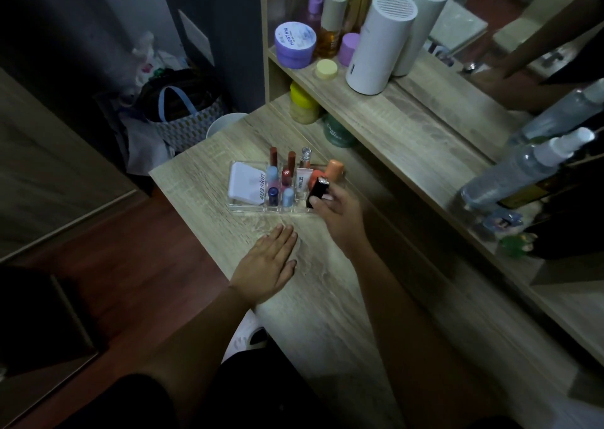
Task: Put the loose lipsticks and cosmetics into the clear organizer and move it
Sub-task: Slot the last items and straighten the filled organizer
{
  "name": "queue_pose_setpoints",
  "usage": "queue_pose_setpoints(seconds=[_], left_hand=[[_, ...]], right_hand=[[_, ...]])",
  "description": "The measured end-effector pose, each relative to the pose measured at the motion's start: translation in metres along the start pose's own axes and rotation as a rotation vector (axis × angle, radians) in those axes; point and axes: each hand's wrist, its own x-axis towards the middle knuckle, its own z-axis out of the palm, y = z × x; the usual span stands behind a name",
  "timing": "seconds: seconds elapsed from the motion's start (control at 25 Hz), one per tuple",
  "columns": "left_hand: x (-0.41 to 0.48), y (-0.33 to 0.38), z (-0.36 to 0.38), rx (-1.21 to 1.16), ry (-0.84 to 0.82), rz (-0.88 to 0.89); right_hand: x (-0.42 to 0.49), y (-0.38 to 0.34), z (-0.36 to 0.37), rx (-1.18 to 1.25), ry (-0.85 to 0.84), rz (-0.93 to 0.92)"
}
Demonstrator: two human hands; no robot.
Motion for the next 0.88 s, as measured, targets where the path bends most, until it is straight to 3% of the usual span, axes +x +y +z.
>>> queue_pose_setpoints(seconds=[0.12, 0.36, 0.56, 0.68, 0.88], left_hand=[[0.0, -0.003, 0.003, -0.012, 0.021, -0.006], [0.0, -0.005, 0.007, -0.025, 0.049, 0.004], [0.0, -0.005, 0.008, -0.028, 0.061, 0.014], [0.0, -0.005, 0.007, -0.035, 0.079, 0.019], [0.0, -0.004, 0.007, -0.03, 0.095, 0.015]], right_hand=[[0.005, 0.003, 0.006, -0.061, 0.013, -0.002], [0.008, 0.011, 0.017, -0.262, 0.062, -0.173], [0.007, 0.016, 0.023, -0.233, 0.079, -0.106], [0.008, 0.02, 0.027, -0.305, 0.124, -0.176], [0.005, 0.024, 0.035, -0.406, 0.194, -0.099]])
